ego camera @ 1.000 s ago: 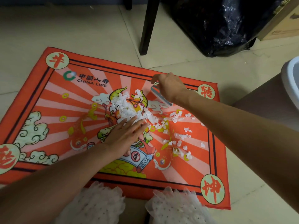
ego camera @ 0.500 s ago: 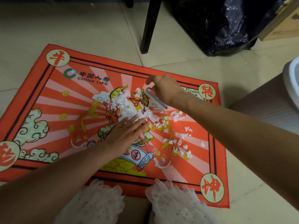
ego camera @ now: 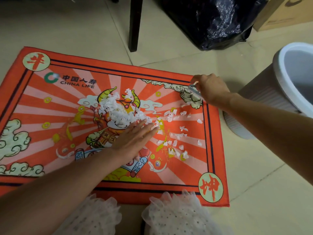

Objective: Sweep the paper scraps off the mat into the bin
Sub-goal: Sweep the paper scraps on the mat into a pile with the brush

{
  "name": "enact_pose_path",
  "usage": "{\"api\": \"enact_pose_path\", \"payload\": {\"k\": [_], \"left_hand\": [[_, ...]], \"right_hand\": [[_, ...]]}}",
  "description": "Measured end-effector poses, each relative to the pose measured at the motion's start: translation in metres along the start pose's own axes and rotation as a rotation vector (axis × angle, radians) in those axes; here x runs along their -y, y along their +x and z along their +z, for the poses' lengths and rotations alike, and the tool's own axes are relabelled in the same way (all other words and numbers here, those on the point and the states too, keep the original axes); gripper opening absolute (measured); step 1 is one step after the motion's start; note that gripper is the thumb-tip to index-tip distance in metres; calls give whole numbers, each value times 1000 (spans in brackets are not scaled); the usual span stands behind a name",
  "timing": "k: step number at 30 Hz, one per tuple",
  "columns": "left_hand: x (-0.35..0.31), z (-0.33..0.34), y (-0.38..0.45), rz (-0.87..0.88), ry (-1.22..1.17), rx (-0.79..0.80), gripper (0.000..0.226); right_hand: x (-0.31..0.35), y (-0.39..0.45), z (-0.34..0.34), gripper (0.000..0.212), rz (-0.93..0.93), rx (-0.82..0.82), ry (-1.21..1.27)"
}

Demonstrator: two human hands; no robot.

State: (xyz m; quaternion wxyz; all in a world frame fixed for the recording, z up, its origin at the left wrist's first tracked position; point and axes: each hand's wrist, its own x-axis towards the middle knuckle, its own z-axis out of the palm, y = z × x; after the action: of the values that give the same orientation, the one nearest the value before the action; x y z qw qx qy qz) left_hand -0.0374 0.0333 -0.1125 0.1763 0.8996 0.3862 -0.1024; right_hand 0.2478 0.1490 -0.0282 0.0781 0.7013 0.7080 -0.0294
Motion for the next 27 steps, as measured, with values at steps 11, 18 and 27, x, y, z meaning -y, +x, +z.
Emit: {"api": "enact_pose_path", "payload": {"k": [11,18,27], "left_hand": [[-12,-3,16,11,40,27,119],[-12,-2,16,15,40,6,119],[-11,1,16,1,43,5,118]], "right_hand": [[12,-6,32,47,9,18,66],[47,-6,23,28,-75,43,228],[80,-10,13,26,-178,56,329]]}}
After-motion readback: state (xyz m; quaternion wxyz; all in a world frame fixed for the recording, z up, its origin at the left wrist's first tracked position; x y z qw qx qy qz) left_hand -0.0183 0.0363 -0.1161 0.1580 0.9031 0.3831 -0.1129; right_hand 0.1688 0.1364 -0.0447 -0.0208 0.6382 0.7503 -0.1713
